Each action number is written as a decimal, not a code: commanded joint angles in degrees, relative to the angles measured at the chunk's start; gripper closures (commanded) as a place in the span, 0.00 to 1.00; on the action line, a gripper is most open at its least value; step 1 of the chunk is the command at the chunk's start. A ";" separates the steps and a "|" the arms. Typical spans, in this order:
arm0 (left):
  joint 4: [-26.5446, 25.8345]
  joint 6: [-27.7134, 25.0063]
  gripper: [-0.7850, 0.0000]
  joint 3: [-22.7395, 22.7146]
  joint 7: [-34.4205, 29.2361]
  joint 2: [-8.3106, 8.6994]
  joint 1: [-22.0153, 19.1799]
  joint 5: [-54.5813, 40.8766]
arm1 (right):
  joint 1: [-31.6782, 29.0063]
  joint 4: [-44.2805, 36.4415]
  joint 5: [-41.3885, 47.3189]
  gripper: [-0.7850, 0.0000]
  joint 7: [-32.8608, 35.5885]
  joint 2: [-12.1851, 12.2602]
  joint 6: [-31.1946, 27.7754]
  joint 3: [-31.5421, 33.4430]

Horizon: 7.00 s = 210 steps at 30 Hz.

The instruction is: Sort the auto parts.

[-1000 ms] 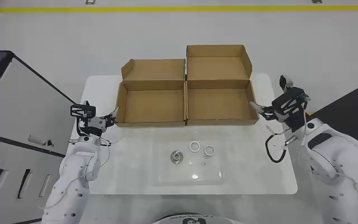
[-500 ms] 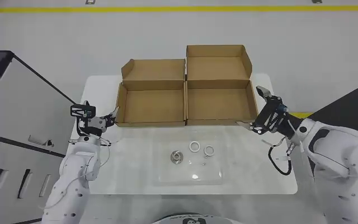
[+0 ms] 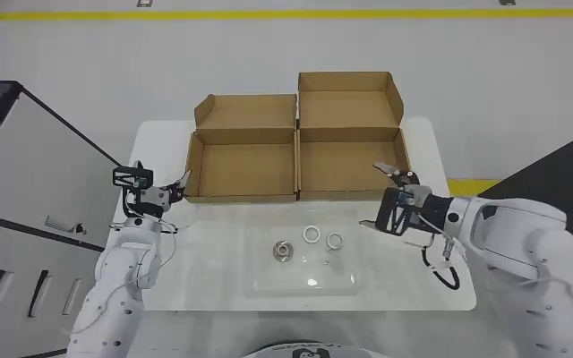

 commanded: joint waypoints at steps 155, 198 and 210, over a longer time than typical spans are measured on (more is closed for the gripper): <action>0.00 0.00 0.00 0.00 0.00 0.00 0.00 0.00 | 47.44 22.25 -3.70 0.15 1.39 13.68 0.81 -71.78; 0.00 0.00 0.00 0.00 0.00 0.00 0.00 0.00 | 44.45 26.62 -6.67 0.52 -0.73 11.73 -0.02 -69.49; 0.00 0.00 0.00 0.00 0.00 0.00 0.00 0.00 | 43.71 26.98 -7.54 0.55 -0.66 11.46 -0.04 -69.03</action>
